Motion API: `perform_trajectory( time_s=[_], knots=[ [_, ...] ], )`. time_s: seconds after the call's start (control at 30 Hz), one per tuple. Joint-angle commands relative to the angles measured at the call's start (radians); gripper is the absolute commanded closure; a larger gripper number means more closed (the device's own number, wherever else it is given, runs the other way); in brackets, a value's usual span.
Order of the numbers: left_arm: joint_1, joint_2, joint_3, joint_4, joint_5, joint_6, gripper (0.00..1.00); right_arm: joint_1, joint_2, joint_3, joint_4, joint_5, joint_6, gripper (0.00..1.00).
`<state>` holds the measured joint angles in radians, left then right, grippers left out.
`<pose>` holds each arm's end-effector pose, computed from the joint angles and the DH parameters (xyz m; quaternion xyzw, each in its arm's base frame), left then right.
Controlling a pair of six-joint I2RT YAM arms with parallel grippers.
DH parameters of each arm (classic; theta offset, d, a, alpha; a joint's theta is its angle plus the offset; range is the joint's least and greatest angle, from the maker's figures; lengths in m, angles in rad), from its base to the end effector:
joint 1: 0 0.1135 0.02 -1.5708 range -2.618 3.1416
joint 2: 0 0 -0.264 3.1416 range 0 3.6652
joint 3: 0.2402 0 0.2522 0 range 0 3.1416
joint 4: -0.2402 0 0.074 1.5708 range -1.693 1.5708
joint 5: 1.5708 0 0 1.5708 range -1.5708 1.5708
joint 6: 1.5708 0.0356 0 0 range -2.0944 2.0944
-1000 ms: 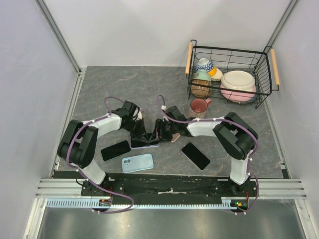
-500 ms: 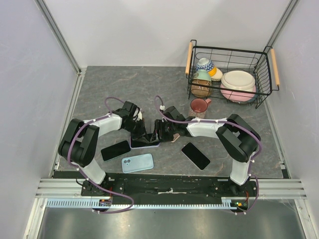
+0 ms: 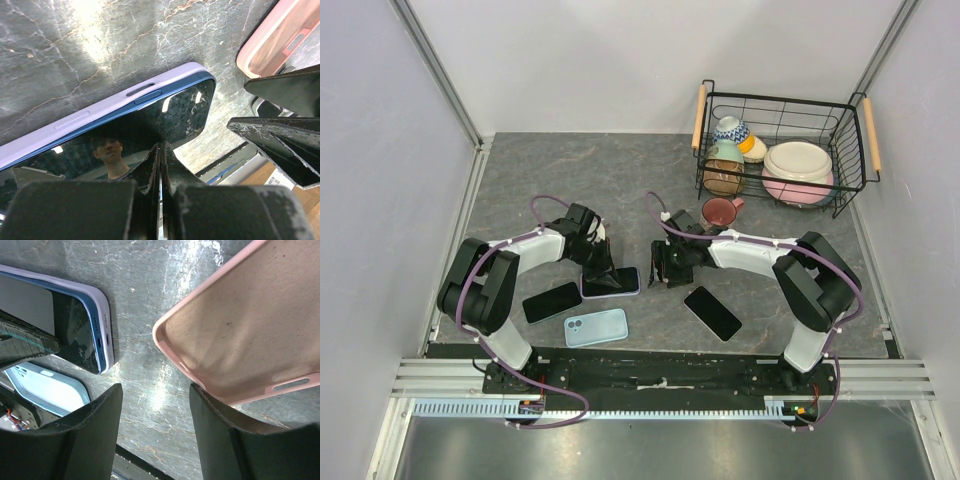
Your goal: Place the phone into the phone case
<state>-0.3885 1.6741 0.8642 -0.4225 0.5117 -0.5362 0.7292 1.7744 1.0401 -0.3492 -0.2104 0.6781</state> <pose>0.2659 -0.1277 0.1410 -0.0279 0.9542 -0.2959 0.0345 0.2533 0.2363 0.1563 -0.0500 0.9641 0.2329 0.1170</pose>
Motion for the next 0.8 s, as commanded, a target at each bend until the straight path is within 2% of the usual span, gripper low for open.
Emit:
perform_trajectory(
  time_s=[0.0, 0.43, 0.77],
  knots=[
    [-0.004, 0.070, -0.050, 0.004, -0.185, 0.019, 0.98, -0.019, -0.021, -0.034, -0.056, 0.016, -0.051, 0.36],
    [-0.007, 0.072, -0.045, 0.004, -0.182, 0.028, 0.98, -0.017, 0.045, -0.061, 0.180, -0.210, 0.041, 0.39],
    [-0.007, 0.078, -0.042, 0.002, -0.180, 0.027, 0.98, -0.017, 0.146, -0.022, 0.237, -0.244, 0.071, 0.55]
  ],
)
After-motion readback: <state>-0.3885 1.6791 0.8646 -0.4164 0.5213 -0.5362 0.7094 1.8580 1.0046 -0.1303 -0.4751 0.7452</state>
